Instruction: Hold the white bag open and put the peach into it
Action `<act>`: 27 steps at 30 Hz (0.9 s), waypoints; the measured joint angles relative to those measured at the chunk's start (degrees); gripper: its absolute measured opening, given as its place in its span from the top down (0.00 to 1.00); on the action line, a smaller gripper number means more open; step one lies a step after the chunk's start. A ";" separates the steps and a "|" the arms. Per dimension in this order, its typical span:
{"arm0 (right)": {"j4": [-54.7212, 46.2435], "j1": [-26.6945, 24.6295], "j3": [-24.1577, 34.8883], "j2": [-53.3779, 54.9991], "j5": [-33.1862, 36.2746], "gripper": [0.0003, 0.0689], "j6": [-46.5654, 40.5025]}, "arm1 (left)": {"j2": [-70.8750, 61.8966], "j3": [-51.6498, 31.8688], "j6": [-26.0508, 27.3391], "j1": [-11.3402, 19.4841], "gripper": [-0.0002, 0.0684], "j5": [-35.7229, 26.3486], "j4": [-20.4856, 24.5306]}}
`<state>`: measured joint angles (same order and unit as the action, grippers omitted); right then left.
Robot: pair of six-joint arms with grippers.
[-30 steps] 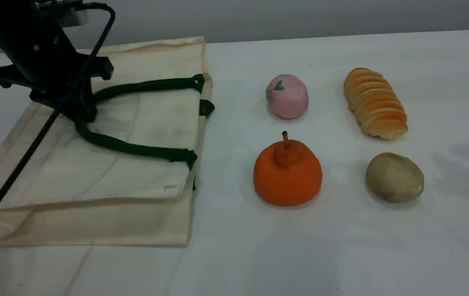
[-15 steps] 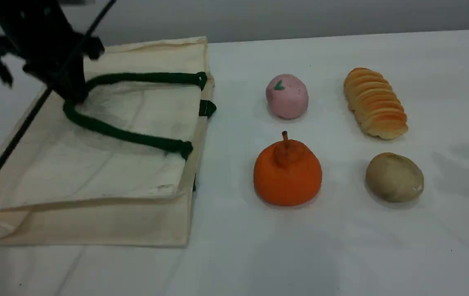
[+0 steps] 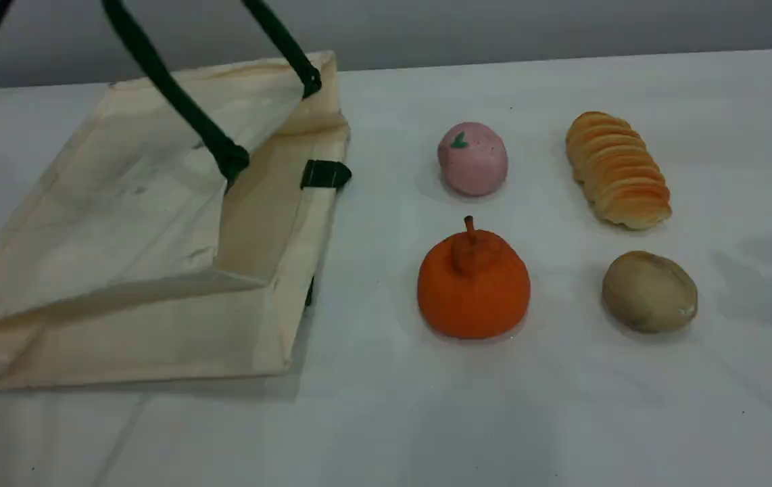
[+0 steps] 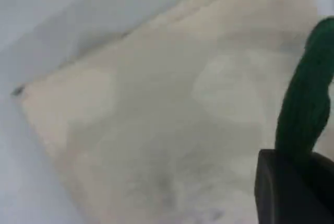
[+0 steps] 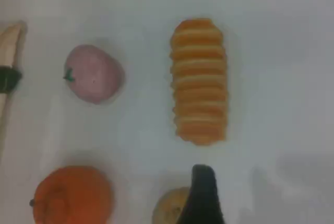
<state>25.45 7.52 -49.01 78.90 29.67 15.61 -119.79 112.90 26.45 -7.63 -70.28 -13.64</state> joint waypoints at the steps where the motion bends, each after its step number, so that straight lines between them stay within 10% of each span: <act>1: 0.00 0.00 0.00 0.00 -0.19 0.23 0.16 | 0.00 0.06 0.82 0.00 0.86 0.06 -1.40; 17: -0.03 0.00 0.00 0.00 -1.47 0.23 1.40 | 10.30 -0.26 3.84 -0.20 0.86 0.13 -7.76; 27: -0.03 0.00 0.00 0.00 -1.77 0.23 1.65 | 16.32 -5.37 8.65 -7.80 0.86 0.49 -7.73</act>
<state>25.42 7.52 -49.01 78.90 27.90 17.26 -103.47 107.54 35.10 -15.42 -69.79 -21.36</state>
